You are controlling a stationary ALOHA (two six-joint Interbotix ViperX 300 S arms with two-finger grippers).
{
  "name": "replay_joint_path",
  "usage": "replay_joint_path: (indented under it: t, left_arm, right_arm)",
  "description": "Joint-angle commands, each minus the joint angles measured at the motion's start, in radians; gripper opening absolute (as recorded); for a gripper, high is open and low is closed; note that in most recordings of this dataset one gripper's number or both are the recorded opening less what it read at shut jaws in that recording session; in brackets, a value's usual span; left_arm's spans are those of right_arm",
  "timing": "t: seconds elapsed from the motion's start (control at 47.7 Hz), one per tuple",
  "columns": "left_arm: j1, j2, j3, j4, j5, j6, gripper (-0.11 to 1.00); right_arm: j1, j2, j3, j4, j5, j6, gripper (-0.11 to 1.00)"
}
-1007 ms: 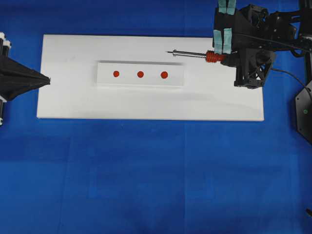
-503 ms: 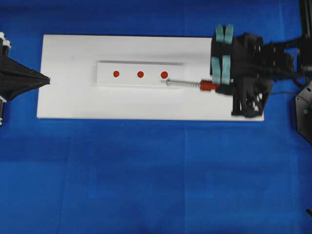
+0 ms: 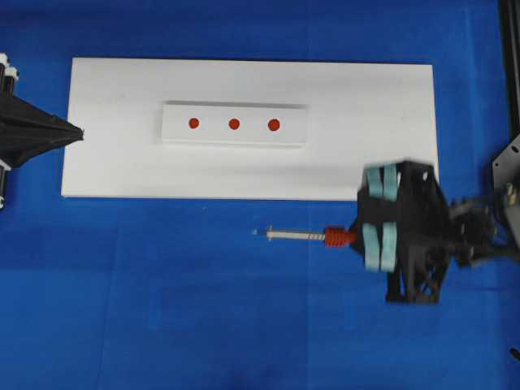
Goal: Touch the tip of the soldering iron to the mark.
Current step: 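Carry the iron with the right gripper back toward the table front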
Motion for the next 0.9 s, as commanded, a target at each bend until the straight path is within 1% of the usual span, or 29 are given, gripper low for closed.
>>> replay_joint_path:
  t: [0.0,0.063,0.147,0.252,0.336,0.503,0.671,0.818,0.881]
  left_arm:
    - [0.002,0.003,-0.011,0.003,-0.009,-0.002,0.00]
    - [0.003,0.005,-0.011,0.003,-0.011,-0.002,0.00]
    - [0.003,0.005,-0.011,0.003,-0.015,-0.002,0.00]
    - [0.002,0.005,-0.011,0.002,-0.020,-0.002,0.00]
    - [0.002,0.005,-0.011,0.003,-0.020,-0.002,0.00]
    - [0.003,0.003,-0.011,0.002,-0.018,-0.002,0.00]
    - [0.002,0.005,-0.011,0.002,-0.020,-0.002,0.00]
    - [0.002,0.003,-0.011,0.003,-0.020,-0.002,0.00]
    - [0.002,0.003,-0.011,0.003,-0.017,-0.002,0.00]
  right_arm:
    - [0.035,0.012,-0.038,-0.028,0.003,0.043,0.06]
    - [0.046,0.032,-0.049,-0.035,0.011,0.061,0.06]
    - [0.046,0.051,-0.064,-0.041,0.014,0.061,0.06]
    - [0.038,0.078,-0.091,-0.075,0.014,0.061,0.06]
    - [0.020,0.114,-0.126,-0.098,0.012,0.061,0.06]
    - [-0.020,0.198,-0.210,-0.117,0.009,0.052,0.06]
    - [-0.044,0.296,-0.308,-0.121,0.005,0.008,0.06]
    - [-0.058,0.374,-0.403,-0.121,-0.025,-0.035,0.06]
    - [-0.064,0.402,-0.437,-0.120,-0.025,-0.044,0.06]
